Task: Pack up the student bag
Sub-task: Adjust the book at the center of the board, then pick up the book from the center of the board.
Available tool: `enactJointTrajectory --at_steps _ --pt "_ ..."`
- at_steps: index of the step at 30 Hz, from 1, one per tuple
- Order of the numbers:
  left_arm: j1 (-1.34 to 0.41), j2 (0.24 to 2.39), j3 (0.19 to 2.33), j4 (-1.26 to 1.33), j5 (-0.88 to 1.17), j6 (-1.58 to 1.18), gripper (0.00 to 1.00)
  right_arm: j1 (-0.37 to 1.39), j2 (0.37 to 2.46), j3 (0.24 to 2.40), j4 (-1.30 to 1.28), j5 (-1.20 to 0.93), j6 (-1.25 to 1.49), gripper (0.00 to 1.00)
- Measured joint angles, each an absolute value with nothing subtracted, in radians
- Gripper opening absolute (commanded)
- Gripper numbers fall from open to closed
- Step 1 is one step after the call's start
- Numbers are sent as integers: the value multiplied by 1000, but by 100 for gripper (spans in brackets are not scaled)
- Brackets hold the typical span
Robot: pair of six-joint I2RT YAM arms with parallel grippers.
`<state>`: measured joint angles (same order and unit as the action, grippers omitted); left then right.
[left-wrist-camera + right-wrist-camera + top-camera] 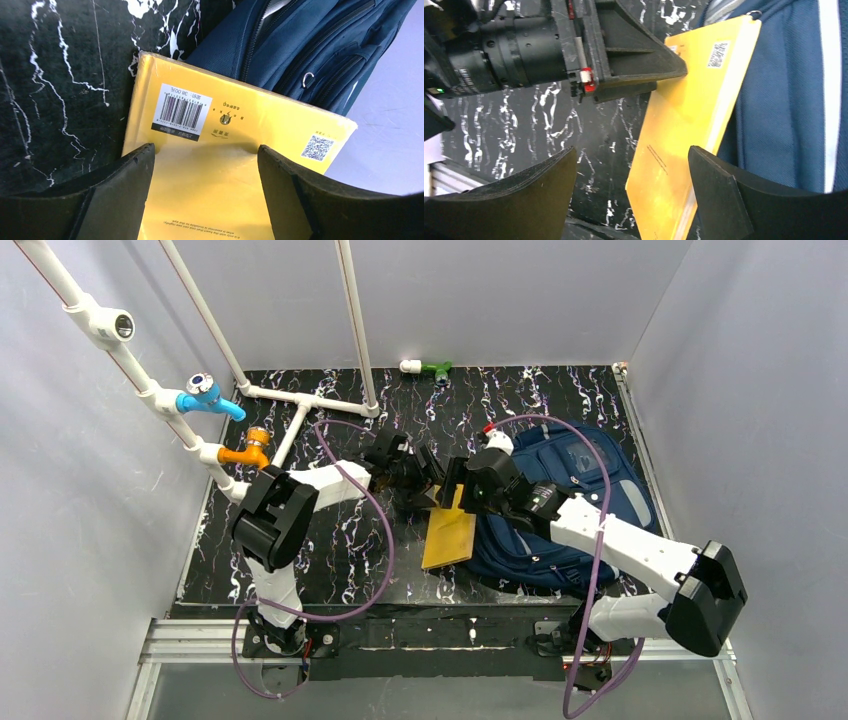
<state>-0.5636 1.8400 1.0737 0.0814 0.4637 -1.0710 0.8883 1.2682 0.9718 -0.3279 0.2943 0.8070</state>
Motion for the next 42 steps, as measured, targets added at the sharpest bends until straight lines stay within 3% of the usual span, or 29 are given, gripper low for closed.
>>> enactJointTrajectory --at_steps 11,18,27,28,30,32,33,42 --pt "-584 1859 1072 81 465 -1094 74 888 1162 987 -567 379 770 88" --pt "-585 1860 1070 81 465 -1095 74 888 1062 880 -480 343 810 71" --pt "-585 1860 1066 86 467 -1097 75 887 1089 764 -406 329 866 65" --pt "-585 1860 1066 87 467 -1097 76 884 1093 753 -377 316 873 62" --pt "-585 1859 1063 90 468 -1093 77 877 1110 731 -316 283 894 45" --pt "-585 1858 1059 91 468 -1089 77 862 1128 696 -239 237 923 14" --pt "-584 1856 1056 91 468 -1085 77 847 1137 673 -205 212 941 4" --pt "-592 1767 1001 45 460 -992 84 771 1165 670 -179 105 1060 1"
